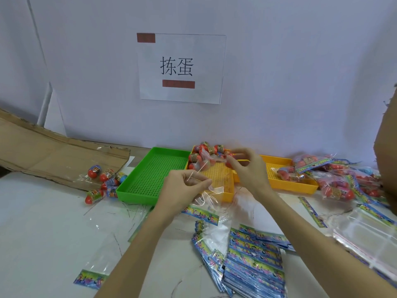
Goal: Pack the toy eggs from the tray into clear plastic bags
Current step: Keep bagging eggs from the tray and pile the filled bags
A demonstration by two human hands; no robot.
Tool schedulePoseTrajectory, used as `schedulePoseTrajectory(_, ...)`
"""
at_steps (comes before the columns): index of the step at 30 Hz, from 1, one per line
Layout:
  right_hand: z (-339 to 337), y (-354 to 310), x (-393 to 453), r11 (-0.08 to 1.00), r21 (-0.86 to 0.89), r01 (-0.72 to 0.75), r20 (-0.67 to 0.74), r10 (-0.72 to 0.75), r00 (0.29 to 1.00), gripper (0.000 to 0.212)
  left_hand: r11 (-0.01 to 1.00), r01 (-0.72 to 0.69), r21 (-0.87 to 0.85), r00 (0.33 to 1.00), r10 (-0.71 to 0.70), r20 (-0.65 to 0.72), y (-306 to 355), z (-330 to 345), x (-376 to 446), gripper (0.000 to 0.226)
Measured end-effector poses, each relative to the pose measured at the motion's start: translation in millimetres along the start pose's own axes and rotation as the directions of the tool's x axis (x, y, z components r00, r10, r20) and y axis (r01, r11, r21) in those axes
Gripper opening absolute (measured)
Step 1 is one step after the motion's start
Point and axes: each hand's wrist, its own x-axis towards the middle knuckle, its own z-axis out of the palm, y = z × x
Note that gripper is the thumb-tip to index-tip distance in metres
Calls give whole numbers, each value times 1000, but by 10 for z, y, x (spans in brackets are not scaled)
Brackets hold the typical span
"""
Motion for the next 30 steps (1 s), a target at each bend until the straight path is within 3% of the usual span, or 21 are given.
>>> schedulePoseTrajectory(3, -168, -20, -262, 978, 198, -62, -52, 74, 996, 20, 1000, 24, 9, 998, -25, 52, 16, 24, -15, 10)
schedulePoseTrajectory(6, -310, -51, -503, 939, 342, -30, -92, 65, 994, 14, 999, 21, 35, 993, -25, 116, 24, 56, -30, 12)
schedulePoseTrajectory(11, -436, -245, -681, 924, 324, 202, -145, -163, 976, 18, 998, -38, 51, 978, 27, 206, 77, 121, -79, 10)
schedulePoseTrajectory(16, -407, -364, -770, 936, 200, 291, 35, -303, 952, 25, 991, -108, 76, 961, 84, 264, 108, 211, -101, 10)
schedulePoseTrajectory(19, -399, -361, -789, 948, 133, 290, 102, -304, 947, 25, 990, -124, 61, 961, 105, 257, 109, 221, -120, 10)
schedulePoseTrajectory(25, -409, -369, -780, 956, 242, 166, 123, -200, 972, 21, 979, -181, 91, 960, 155, 235, 99, 248, -131, 28)
schedulePoseTrajectory(30, -436, -360, -768, 961, 229, 157, 203, -205, 958, 16, 969, -243, 44, 950, 228, 214, 112, 264, -140, 22)
